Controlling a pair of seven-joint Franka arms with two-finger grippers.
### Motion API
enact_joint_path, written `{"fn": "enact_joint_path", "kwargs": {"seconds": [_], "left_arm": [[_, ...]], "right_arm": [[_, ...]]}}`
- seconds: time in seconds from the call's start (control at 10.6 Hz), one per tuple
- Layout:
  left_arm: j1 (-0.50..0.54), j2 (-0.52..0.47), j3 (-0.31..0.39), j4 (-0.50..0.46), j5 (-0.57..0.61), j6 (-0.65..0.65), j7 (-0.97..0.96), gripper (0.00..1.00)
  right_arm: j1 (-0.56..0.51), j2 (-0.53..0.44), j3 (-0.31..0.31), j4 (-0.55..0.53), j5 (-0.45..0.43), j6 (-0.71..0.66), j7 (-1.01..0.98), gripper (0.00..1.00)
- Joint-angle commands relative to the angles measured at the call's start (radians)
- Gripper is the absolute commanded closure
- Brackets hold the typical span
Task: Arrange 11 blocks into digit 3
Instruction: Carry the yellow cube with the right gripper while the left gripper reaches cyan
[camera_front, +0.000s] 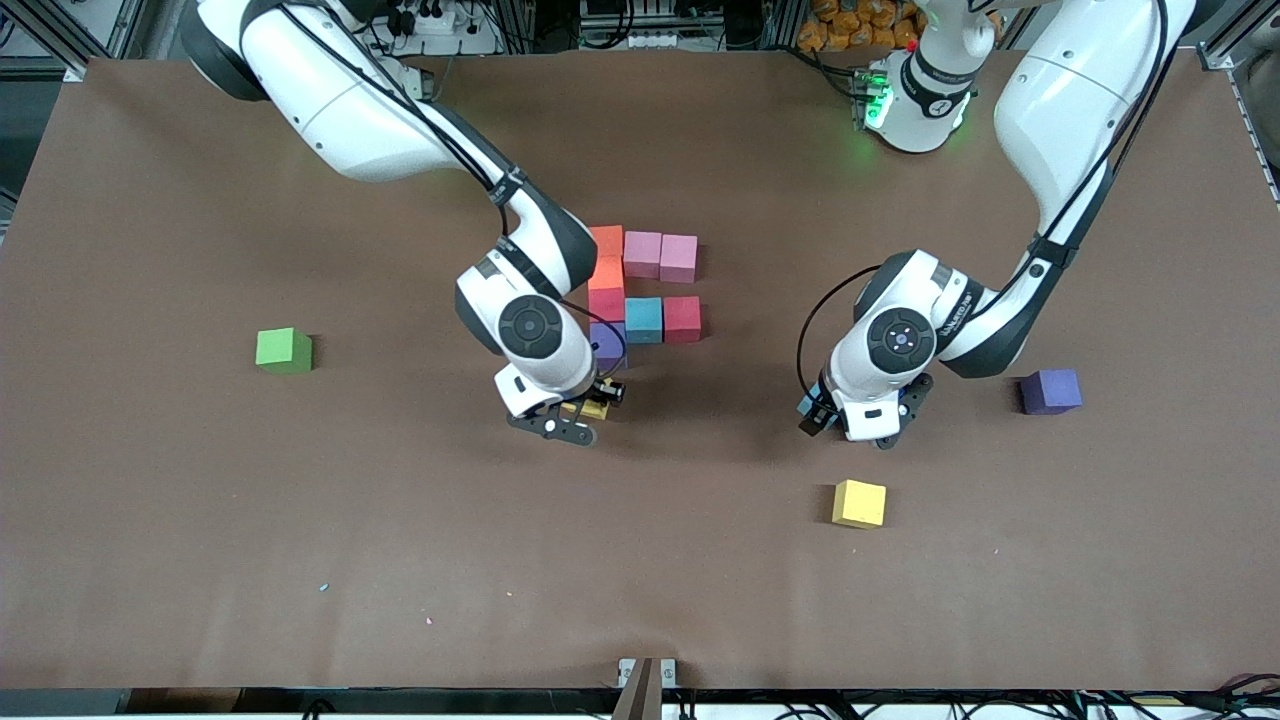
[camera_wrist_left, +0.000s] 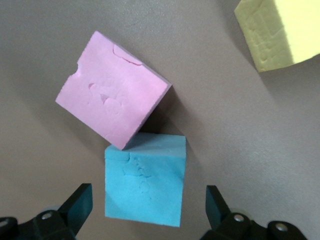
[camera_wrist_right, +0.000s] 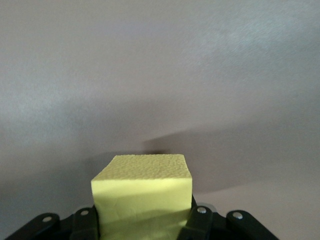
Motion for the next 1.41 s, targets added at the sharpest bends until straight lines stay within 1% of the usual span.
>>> {"fn": "enact_joint_path", "kwargs": {"seconds": [0.0,0.28,0.47,0.66,0.75,0.85,0.94,1.13,1.22,1.32], "left_arm": [[0.000,0.026,0.001,0.017,0.038,0.002,0.009,0.00],[-0.003,0.040,0.007,0.017,0.038,0.018,0.009,0.00],[-0.003,0.043,0.007,0.019,0.038,0.018,0.009,0.00],[-0.003,0.043,0.009,0.019,0.038,0.018,0.009,0.22],[-0.003,0.043,0.012,0.019,0.038,0.018,0.009,0.29],[-0.005,0.046,0.012,0.019,0.038,0.018,0.009,0.31],[-0.005,0.045,0.013,0.020,0.038,0.018,0.007,0.39],[-0.005,0.040,0.012,0.031,0.036,0.016,-0.005,0.67],[-0.005,0.040,0.012,0.045,0.025,0.013,-0.008,0.73],[-0.008,0.039,0.012,0.055,0.021,0.007,-0.009,0.74]], "right_arm": [[0.000,0.046,0.019,0.057,-0.033,-0.005,0.014,1.00],[0.009,0.068,0.036,0.074,-0.033,-0.005,0.010,1.00],[0.006,0.068,0.034,0.072,-0.038,-0.003,-0.053,1.00],[0.003,0.068,0.036,0.071,-0.097,0.000,-0.055,1.00],[0.000,0.066,0.036,0.069,-0.107,0.001,-0.055,1.00],[0.000,0.068,0.036,0.068,-0.110,0.004,-0.055,1.00],[0.003,0.066,0.036,0.063,-0.115,0.021,-0.055,1.00],[0.005,0.068,0.036,0.040,-0.116,0.069,-0.055,1.00],[0.003,0.066,0.042,0.037,-0.118,0.069,-0.056,1.00],[0.000,0.065,0.048,0.035,-0.119,0.067,-0.061,1.00]]}}
